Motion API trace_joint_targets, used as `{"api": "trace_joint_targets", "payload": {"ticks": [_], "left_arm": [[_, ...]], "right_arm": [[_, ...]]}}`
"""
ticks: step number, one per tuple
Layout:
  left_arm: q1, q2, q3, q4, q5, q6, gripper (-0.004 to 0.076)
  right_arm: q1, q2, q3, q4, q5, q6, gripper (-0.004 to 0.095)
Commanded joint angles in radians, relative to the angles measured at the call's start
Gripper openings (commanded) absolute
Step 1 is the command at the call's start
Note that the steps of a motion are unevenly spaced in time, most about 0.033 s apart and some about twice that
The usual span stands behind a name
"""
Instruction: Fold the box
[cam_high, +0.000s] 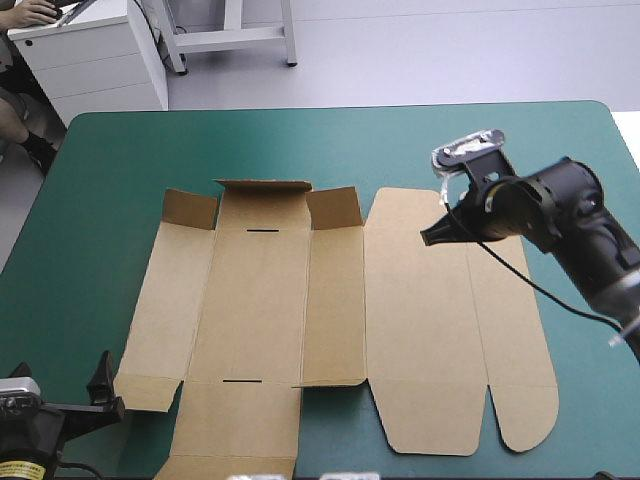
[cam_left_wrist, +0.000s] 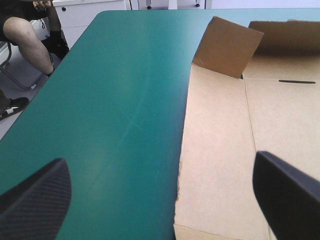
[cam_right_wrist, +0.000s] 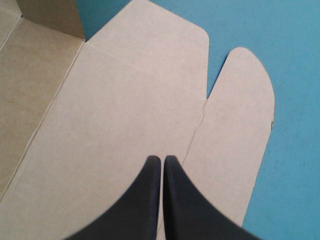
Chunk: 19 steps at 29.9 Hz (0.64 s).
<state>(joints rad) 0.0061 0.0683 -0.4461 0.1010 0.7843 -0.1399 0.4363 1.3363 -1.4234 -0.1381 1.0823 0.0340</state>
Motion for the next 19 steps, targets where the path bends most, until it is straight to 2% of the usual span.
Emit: {"api": "trace_joint_targets", "payload": {"ticks": [1,7,13,19], "left_arm": [[-0.007,0.097,-0.097,-0.004,-0.073,0.005,0.0693],[-0.007,0.358,-0.263,-0.004,-0.043,0.156,0.065],[-0.007,0.616,-0.387,0.018,0.0,0.183,0.0629],[-0.003,0.754,-0.414,0.1,0.038,0.182,0.0629]], "right_arm": [[-0.004,-0.141,0.096,-0.016,-0.087,0.036,-0.0001],[-0.004,-0.334,0.326,-0.018,-0.183,0.095,-0.0001],[-0.004,-0.456,0.476,-0.016,-0.206,0.109,-0.0001],[-0.004,-0.525,0.566,-0.016,-0.223,0.213,-0.0001]]}}
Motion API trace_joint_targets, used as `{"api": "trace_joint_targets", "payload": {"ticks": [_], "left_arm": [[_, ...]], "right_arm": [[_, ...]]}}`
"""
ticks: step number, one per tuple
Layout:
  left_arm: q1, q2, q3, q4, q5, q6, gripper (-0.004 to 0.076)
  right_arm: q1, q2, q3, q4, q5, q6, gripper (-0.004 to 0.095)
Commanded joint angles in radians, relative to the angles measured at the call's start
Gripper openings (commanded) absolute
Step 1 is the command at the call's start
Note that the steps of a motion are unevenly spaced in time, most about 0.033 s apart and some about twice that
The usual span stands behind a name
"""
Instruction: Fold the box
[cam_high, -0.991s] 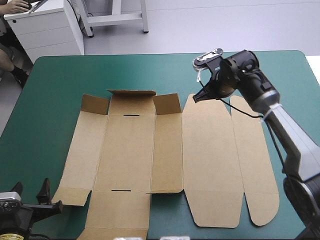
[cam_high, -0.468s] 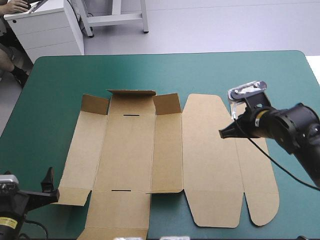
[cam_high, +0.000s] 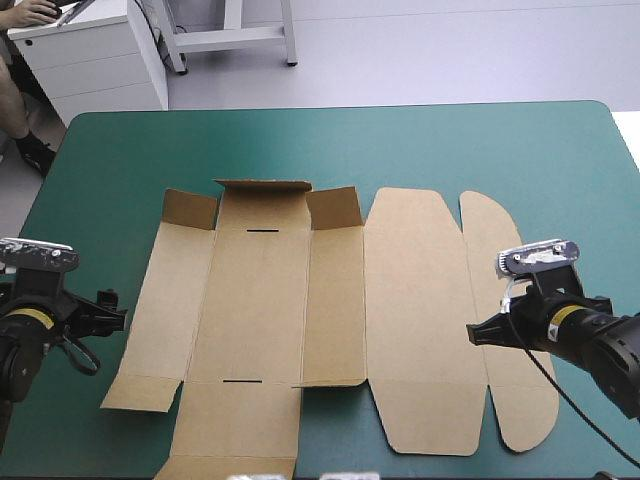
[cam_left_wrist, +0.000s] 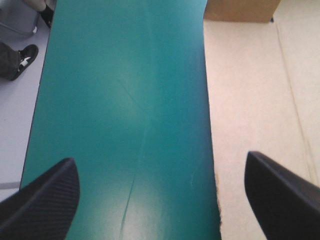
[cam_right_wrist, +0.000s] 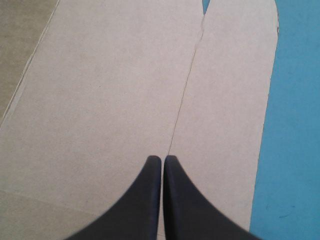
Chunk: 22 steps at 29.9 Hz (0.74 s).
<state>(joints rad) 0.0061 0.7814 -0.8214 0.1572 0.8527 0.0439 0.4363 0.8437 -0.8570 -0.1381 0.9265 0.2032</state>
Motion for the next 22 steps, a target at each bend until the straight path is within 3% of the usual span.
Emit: {"api": "trace_joint_targets", "payload": {"ticks": [1,9,13,17,22], "left_arm": [[-0.003,0.059,-0.039,0.05,-0.023,-0.002,0.0629],[0.095,0.175,-0.039,-0.019,-0.018,0.015,0.0629],[0.222,0.236,-0.039,-0.273,-0.017,0.202,0.0604],[0.293,0.319,-0.039,-0.533,0.053,0.441,0.0552],[0.319,0.42,-0.039,-0.547,0.102,0.468,0.0532]], "right_arm": [[-0.004,-0.041,0.006,-0.014,-0.069,0.052,-0.0001],[-0.004,-0.091,0.059,-0.012,-0.077,0.062,-0.002],[-0.004,-0.149,0.111,-0.012,-0.095,0.03,-0.002],[-0.004,-0.243,0.176,-0.012,-0.14,-0.018,-0.002],[-0.002,-0.376,0.232,0.008,-0.149,-0.097,-0.002]]}}
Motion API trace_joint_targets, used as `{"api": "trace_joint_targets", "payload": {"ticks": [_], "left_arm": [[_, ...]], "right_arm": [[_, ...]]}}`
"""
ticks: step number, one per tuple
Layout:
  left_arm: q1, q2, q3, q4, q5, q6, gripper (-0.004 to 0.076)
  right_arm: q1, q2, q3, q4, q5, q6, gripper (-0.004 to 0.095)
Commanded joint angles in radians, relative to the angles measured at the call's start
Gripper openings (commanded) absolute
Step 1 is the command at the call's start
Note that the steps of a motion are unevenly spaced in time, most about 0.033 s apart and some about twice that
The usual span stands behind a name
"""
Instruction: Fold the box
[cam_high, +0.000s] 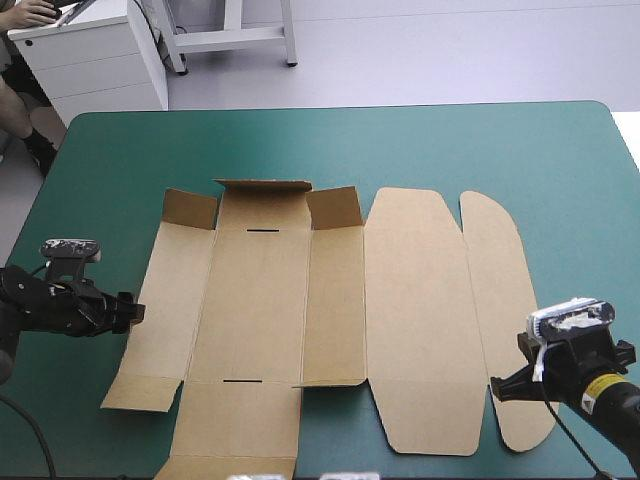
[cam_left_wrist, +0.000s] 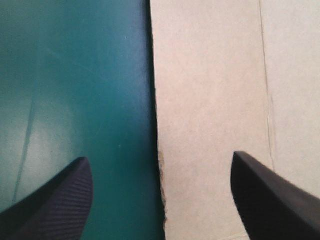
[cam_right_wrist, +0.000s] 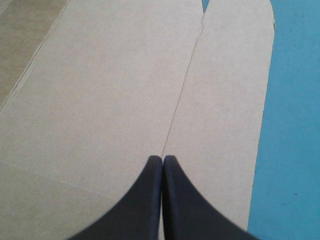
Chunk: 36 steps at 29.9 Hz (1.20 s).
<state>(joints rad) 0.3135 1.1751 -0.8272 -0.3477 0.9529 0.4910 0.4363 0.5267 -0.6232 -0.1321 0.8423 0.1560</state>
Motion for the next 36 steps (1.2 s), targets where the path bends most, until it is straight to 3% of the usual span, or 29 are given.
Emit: {"api": "trace_joint_targets", "payload": {"ticks": [1,10,21,29,36], "left_arm": [[0.019,0.042,-0.033,-0.042,0.006,0.021,0.0532],[0.047,0.141,-0.035,-0.082,0.105,0.064,0.0531],[0.047,0.21,-0.028,-0.316,0.3,0.156,0.0523],[0.036,0.217,-0.028,-0.439,0.339,0.174,0.0511],[-0.061,0.217,-0.028,-0.379,0.339,0.085,0.0491]], "right_arm": [[-0.002,-0.087,0.008,0.017,-0.066,-0.075,-0.002],[-0.002,-0.257,0.043,0.075,-0.055,-0.156,-0.002],[-0.002,-0.265,0.043,0.075,-0.053,-0.156,-0.002],[-0.002,-0.265,0.043,0.079,-0.053,-0.156,-0.002],[-0.002,-0.265,0.043,0.079,-0.053,-0.156,-0.002]]}}
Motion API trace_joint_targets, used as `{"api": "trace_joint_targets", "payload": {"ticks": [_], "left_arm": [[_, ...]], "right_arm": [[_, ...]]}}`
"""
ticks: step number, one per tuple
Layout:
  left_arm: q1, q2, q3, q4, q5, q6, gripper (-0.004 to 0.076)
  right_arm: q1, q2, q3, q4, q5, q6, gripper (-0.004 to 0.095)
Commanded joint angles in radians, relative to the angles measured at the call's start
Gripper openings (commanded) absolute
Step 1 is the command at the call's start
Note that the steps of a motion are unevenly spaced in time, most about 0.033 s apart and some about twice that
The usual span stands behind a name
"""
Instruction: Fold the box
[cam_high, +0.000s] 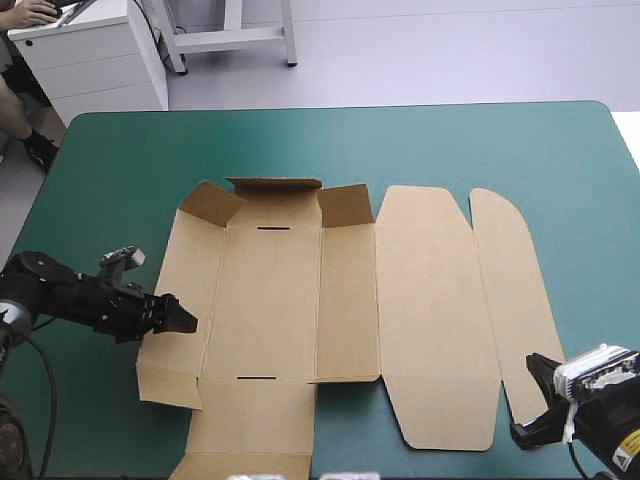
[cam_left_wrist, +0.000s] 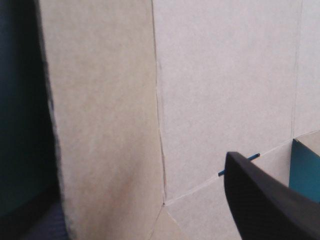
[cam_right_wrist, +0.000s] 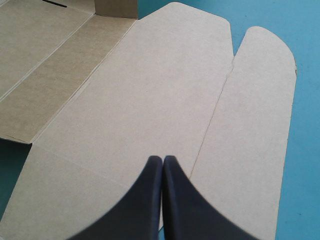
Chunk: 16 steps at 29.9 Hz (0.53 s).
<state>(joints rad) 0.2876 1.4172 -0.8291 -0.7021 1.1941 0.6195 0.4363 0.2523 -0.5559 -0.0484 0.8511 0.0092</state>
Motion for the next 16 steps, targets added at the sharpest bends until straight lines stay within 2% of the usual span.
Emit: {"api": "trace_joint_targets", "payload": {"ticks": [1,5,8,13,16], "left_arm": [[-0.048,-0.025,-0.026,-0.009,0.098,-0.061,0.0485],[-0.069,-0.025,-0.026,0.034,0.098,-0.122,0.0424],[-0.069,-0.025,-0.026,0.029,0.098,-0.142,0.0313],[-0.069,-0.025,-0.026,0.047,0.098,-0.142,-0.0008],[-0.069,-0.025,-0.026,0.095,0.098,-0.15,-0.001]], "right_arm": [[-0.002,0.009,-0.024,-0.005,-0.061,-0.009,-0.002],[-0.002,0.009,-0.024,-0.005,-0.061,-0.009,-0.002],[-0.002,0.009,-0.024,-0.005,-0.061,-0.009,-0.002],[-0.002,0.009,-0.024,-0.005,-0.061,-0.009,-0.002],[-0.002,0.009,-0.024,-0.005,-0.06,-0.009,-0.002]]}}
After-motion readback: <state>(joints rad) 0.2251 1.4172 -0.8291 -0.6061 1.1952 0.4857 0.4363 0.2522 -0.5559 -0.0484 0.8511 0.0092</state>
